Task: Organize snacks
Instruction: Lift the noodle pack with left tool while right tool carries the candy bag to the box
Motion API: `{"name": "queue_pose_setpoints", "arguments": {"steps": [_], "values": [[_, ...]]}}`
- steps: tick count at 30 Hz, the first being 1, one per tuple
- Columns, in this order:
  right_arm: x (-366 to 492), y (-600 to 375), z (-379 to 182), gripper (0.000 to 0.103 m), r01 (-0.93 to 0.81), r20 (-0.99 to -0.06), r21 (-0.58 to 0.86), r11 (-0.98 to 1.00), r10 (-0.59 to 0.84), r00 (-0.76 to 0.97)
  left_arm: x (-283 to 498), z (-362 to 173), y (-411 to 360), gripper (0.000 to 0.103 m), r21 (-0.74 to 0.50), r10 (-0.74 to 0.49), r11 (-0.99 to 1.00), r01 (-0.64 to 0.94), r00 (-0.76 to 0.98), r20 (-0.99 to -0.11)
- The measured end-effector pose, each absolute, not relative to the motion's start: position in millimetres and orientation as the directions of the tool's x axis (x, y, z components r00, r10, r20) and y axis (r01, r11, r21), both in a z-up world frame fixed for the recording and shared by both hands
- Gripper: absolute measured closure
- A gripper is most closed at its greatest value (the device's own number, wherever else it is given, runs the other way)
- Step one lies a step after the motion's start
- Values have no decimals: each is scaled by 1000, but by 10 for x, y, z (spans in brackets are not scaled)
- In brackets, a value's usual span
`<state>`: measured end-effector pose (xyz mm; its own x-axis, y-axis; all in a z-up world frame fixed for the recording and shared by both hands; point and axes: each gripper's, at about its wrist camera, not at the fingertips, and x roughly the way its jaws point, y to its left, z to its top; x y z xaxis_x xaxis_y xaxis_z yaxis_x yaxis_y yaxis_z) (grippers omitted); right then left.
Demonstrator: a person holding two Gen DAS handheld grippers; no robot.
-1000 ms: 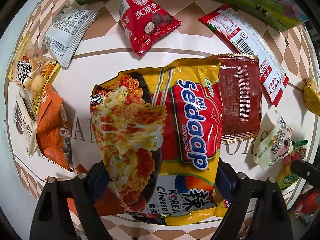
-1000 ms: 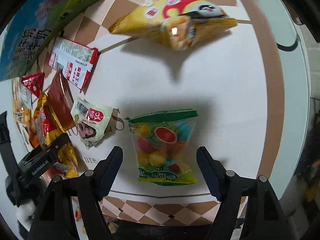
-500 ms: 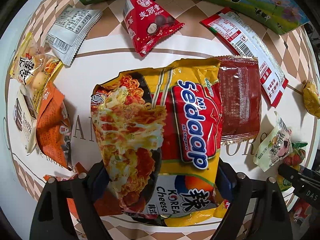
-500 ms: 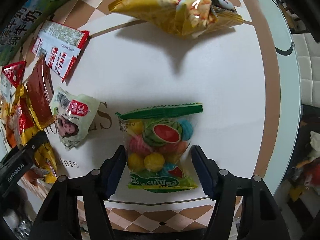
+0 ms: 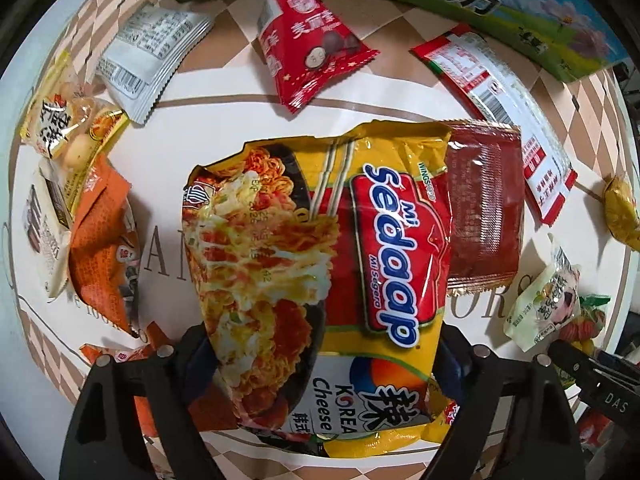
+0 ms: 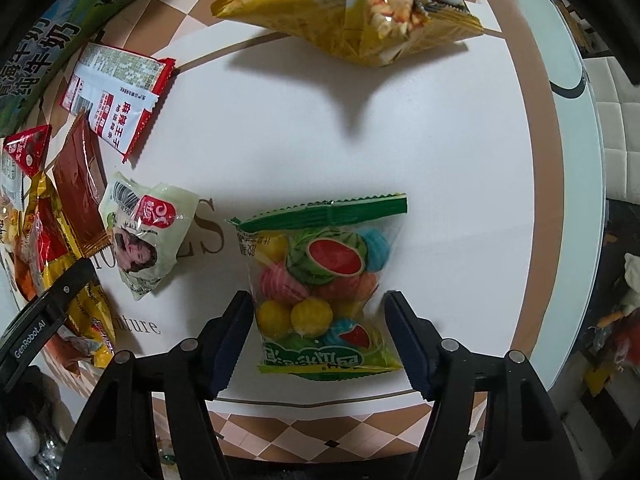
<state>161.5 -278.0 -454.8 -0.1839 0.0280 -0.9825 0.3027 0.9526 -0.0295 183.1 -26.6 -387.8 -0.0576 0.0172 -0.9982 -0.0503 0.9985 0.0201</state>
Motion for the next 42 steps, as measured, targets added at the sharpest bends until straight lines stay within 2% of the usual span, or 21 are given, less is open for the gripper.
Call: {"name": "queue_pose_setpoints", "arguments": {"steps": [4, 10, 20, 29, 37, 42], "values": [[1554, -2760, -4437, 50, 299, -989, -35, 954, 10, -148, 1756, -3847, -262, 16, 41, 39, 998, -56, -49, -998], [1413, -2817, -4401, 55, 300, -992, -11, 954, 29, -126, 1612, -3773, -366, 16, 62, 59, 996, -70, -36, -998], [1031, -2905, -4299, 56, 274, -991, 49, 960, 81, -105, 1229, -3410, -481, 16, 43, 44, 996, -72, 17, -999], [896, -2881, -3694, 56, 227, -987, 152, 962, 158, -12, 1127, -2666, -444, 16, -12, -3, 997, -74, 124, -992], [1322, -2640, -2927, 56, 186, -965, 254, 949, 236, 113, 1535, -2037, -528, 16, -43, -37, 999, -22, 212, -977], [1820, -2490, -2458, 56, 177, -946, 294, 939, 260, 194, 2142, -1710, -434, 16, -55, -60, 998, 27, 260, -964]]}}
